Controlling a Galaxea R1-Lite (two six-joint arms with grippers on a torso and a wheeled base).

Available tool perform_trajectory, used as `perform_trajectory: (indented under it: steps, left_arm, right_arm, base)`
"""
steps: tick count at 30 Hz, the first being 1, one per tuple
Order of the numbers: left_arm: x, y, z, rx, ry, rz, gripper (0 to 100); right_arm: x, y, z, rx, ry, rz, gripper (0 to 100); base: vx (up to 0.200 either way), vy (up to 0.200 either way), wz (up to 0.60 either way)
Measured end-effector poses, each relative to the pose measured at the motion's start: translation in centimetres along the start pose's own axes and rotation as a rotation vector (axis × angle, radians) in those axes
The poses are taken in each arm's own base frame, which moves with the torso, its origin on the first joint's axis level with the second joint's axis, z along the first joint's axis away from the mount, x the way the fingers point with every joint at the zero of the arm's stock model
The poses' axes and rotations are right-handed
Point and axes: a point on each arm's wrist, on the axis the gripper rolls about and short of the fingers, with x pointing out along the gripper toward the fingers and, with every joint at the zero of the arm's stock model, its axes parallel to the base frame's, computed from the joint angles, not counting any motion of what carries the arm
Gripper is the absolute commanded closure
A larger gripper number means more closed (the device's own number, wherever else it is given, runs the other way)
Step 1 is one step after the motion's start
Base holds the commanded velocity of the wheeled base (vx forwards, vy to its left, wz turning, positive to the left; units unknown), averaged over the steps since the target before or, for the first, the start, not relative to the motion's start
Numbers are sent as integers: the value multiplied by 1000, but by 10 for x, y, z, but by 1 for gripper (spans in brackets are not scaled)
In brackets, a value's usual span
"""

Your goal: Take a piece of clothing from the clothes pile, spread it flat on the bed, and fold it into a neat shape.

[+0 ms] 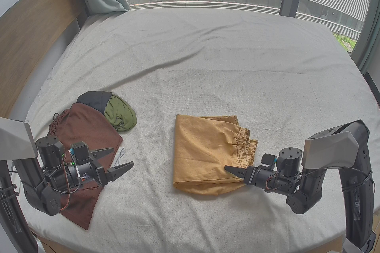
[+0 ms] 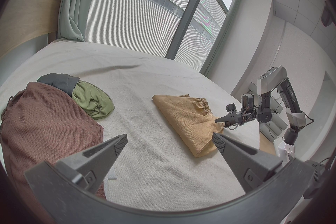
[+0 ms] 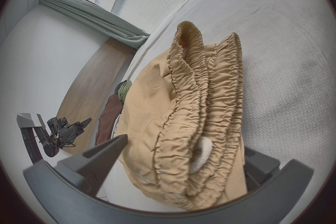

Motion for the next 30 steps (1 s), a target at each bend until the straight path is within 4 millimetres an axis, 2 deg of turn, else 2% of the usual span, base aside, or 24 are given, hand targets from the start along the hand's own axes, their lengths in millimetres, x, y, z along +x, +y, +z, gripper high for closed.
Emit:
perform_trajectory:
  steps: [22, 30]
  left_arm:
    - [1, 0, -1, 0, 4, -7, 0]
    - [0, 1, 0, 4, -1, -1, 0]
  right_arm:
    - [0, 4, -4, -3, 12, 6, 100]
    - [-7, 19, 10, -23, -24, 39, 100]
  base:
    - [0, 0, 0]
    - [0, 0, 0]
